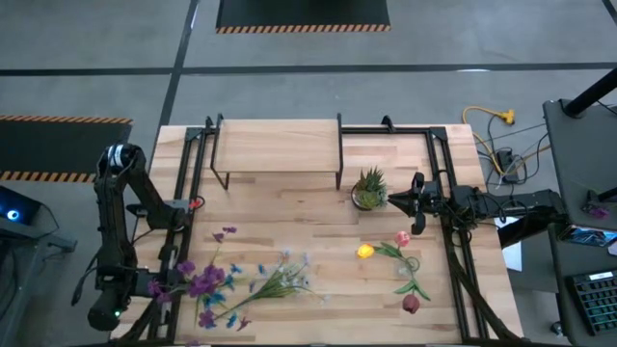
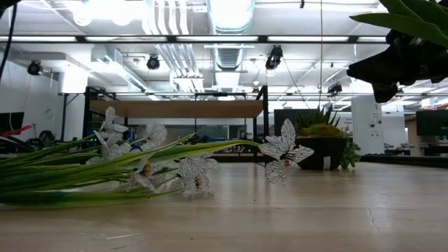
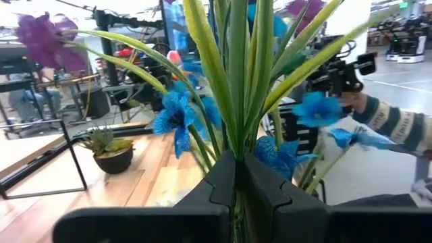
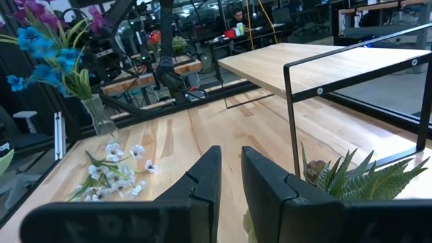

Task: Pick and place flowers into a vace then onto a shelf
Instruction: Put the violet flowers into the left transparent vase

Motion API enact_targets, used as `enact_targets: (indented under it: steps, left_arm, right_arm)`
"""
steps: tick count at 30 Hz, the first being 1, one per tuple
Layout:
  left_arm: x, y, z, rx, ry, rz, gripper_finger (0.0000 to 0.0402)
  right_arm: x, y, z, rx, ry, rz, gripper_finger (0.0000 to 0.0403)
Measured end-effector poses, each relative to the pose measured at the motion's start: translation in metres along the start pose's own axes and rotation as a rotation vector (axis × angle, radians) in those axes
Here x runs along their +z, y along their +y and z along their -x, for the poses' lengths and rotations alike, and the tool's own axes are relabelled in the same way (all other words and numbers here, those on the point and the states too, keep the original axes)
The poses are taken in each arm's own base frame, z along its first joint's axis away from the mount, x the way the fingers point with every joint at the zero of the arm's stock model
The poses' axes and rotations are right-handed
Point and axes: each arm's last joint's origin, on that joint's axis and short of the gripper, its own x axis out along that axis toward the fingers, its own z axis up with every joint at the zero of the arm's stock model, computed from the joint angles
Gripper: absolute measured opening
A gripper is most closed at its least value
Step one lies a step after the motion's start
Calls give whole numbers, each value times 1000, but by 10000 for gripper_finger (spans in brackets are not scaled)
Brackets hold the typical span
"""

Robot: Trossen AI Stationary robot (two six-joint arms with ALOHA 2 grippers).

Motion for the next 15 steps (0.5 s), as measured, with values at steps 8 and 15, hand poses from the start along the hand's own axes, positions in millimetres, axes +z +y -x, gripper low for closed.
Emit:
enact_targets:
  steps: [8, 15]
  left_arm:
    - [1, 0, 1, -6, 0, 3, 21]
    - [5, 3, 1, -6, 1, 24, 83]
  right_arm:
    - [0, 0, 0, 0, 0, 0, 52]
    - [0, 0, 0, 1, 0, 0, 52]
